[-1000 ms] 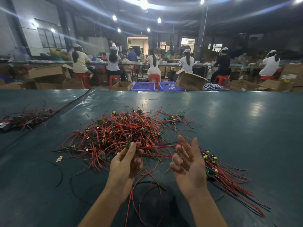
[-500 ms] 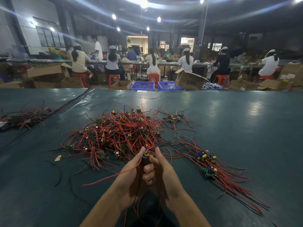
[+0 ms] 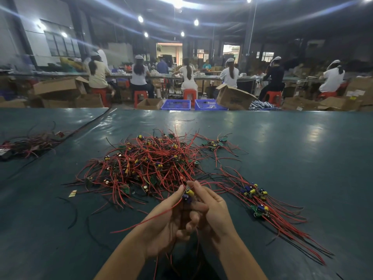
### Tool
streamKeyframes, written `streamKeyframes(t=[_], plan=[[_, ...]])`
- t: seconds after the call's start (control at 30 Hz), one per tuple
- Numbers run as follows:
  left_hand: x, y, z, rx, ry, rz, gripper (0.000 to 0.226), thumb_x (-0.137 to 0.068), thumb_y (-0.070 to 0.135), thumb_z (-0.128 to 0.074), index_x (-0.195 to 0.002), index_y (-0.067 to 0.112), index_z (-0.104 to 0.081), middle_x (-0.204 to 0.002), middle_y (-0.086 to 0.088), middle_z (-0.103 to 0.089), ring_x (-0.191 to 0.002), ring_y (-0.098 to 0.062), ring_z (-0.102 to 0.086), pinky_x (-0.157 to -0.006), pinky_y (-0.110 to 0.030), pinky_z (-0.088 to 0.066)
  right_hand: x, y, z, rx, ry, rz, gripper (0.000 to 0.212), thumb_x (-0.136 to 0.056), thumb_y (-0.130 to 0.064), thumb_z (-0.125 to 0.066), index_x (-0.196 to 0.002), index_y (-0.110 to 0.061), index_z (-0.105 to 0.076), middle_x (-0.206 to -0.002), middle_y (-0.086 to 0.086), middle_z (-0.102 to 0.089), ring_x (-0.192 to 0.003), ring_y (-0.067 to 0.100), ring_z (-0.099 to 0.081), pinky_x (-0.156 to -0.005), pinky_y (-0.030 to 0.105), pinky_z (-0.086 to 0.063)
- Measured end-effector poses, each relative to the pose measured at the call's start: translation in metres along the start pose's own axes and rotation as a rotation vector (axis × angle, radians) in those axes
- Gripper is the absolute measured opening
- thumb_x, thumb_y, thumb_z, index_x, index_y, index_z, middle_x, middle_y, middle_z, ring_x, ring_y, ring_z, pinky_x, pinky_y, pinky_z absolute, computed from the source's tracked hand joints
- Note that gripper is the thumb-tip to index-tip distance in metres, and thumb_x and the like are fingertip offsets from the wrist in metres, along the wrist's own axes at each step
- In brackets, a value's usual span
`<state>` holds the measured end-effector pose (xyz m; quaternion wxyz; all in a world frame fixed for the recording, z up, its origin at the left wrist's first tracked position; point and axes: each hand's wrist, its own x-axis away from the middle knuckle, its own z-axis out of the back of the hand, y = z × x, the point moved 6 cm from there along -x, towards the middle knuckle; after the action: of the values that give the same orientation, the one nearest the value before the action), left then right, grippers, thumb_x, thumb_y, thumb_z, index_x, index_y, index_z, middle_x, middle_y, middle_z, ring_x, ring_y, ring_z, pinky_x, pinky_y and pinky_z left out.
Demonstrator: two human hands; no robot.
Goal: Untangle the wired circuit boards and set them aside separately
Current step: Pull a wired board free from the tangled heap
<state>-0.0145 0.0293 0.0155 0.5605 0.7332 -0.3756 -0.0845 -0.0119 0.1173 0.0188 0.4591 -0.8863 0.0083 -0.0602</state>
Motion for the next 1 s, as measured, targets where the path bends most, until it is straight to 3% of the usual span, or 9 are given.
streamKeyframes(t=[0.07, 0.13, 0.23, 0.37, 0.43, 0.57, 0.77, 0.9, 1.0], plan=[[-0.002, -0.008, 0.007, 0.021, -0.008, -0.017, 0.051, -0.097, 0.043, -0.037, -0.123, 0.002, -0.054, -0.064, 0.005, -0.065, -0.051, -0.004, -0.059, -0.042, -0.016, -0.044, -0.001, -0.008, 0.006, 0.007, 0.071, 0.052, 0.021, -0.074, -0.029, -0.072, -0.081, -0.011, -0.080, -0.062, 0.007, -0.064, -0.049, 0.020, -0.060, -0.045, 0.029, -0.052], [-0.001, -0.007, 0.011, 0.033, -0.027, 0.005, 0.049, -0.091, 0.034, -0.046, -0.122, 0.001, -0.062, -0.067, -0.002, -0.064, -0.051, -0.008, -0.057, -0.040, -0.017, -0.041, -0.002, -0.016, 0.014, -0.005, 0.158, 0.108, 0.017, -0.077, -0.026, -0.069, -0.077, -0.013, -0.081, -0.076, 0.007, -0.071, -0.064, 0.020, -0.063, -0.052, 0.031, -0.056], [0.003, 0.001, 0.009, 0.100, -0.090, 0.010, 0.035, -0.080, 0.017, -0.048, -0.098, 0.009, -0.077, -0.071, -0.008, -0.068, -0.050, -0.011, -0.058, -0.039, -0.017, -0.043, 0.000, -0.024, 0.024, -0.035, 0.253, 0.153, 0.019, -0.085, -0.021, -0.067, -0.073, -0.014, -0.080, -0.072, 0.004, -0.069, -0.053, 0.012, -0.057, -0.042, 0.023, -0.048], [0.011, 0.012, 0.011, 0.275, -0.132, -0.125, 0.033, -0.077, 0.003, -0.048, -0.093, 0.009, -0.077, -0.102, -0.017, -0.072, -0.060, -0.018, -0.065, -0.045, -0.023, -0.050, 0.004, -0.025, 0.026, -0.077, 0.273, 0.146, 0.020, -0.091, -0.020, -0.065, -0.077, -0.013, -0.078, -0.070, 0.003, -0.070, -0.051, 0.008, -0.060, -0.043, 0.020, -0.048], [0.009, 0.015, 0.011, 0.245, -0.090, -0.201, 0.025, -0.081, -0.001, -0.056, -0.087, 0.011, -0.077, -0.103, -0.017, -0.071, -0.064, -0.019, -0.067, -0.051, -0.026, -0.053, 0.005, -0.024, 0.026, -0.071, 0.280, 0.153, 0.022, -0.090, -0.020, -0.066, -0.074, -0.014, -0.079, -0.070, 0.003, -0.071, -0.052, 0.009, -0.062, -0.044, 0.020, -0.050], [0.005, 0.014, 0.008, -0.001, 0.063, -0.344, 0.004, -0.076, 0.016, -0.071, -0.072, 0.018, -0.070, -0.087, -0.011, -0.069, -0.064, -0.014, -0.063, -0.059, -0.025, -0.052, 0.006, -0.023, 0.019, -0.059, 0.238, 0.157, 0.016, -0.081, -0.027, -0.069, -0.076, -0.016, -0.081, -0.074, 0.006, -0.073, -0.057, 0.012, -0.065, -0.051, 0.023, -0.054], [0.006, 0.021, 0.007, -0.190, 0.283, -0.561, 0.020, -0.070, 0.039, -0.075, -0.065, 0.021, -0.068, -0.064, -0.012, -0.058, -0.053, -0.017, -0.055, -0.050, -0.024, -0.048, 0.009, -0.012, 0.000, 0.029, 0.089, 0.127, 0.020, -0.072, -0.030, -0.073, -0.078, -0.012, -0.080, -0.075, 0.012, -0.073, -0.062, 0.021, -0.068, -0.056, 0.030, -0.057], [0.013, 0.027, 0.010, -0.286, 0.341, -0.618, 0.054, -0.083, 0.054, -0.062, -0.086, 0.000, -0.066, -0.070, -0.017, -0.063, -0.067, -0.028, -0.057, -0.067, -0.042, -0.045, 0.012, -0.008, -0.010, 0.150, 0.024, 0.147, 0.023, -0.072, -0.034, -0.073, -0.079, -0.013, -0.080, -0.061, 0.007, -0.064, -0.047, 0.014, -0.058, -0.046, 0.024, -0.050], [0.015, 0.026, 0.011, -0.347, 0.380, -0.587, 0.063, -0.082, 0.060, -0.056, -0.096, 0.000, -0.067, -0.078, -0.014, -0.067, -0.076, -0.028, -0.060, -0.077, -0.053, -0.047, 0.014, -0.007, -0.011, 0.182, 0.004, 0.143, 0.021, -0.075, -0.033, -0.072, -0.077, -0.013, -0.079, -0.060, 0.009, -0.060, -0.048, 0.015, -0.057, -0.045, 0.023, -0.051]])
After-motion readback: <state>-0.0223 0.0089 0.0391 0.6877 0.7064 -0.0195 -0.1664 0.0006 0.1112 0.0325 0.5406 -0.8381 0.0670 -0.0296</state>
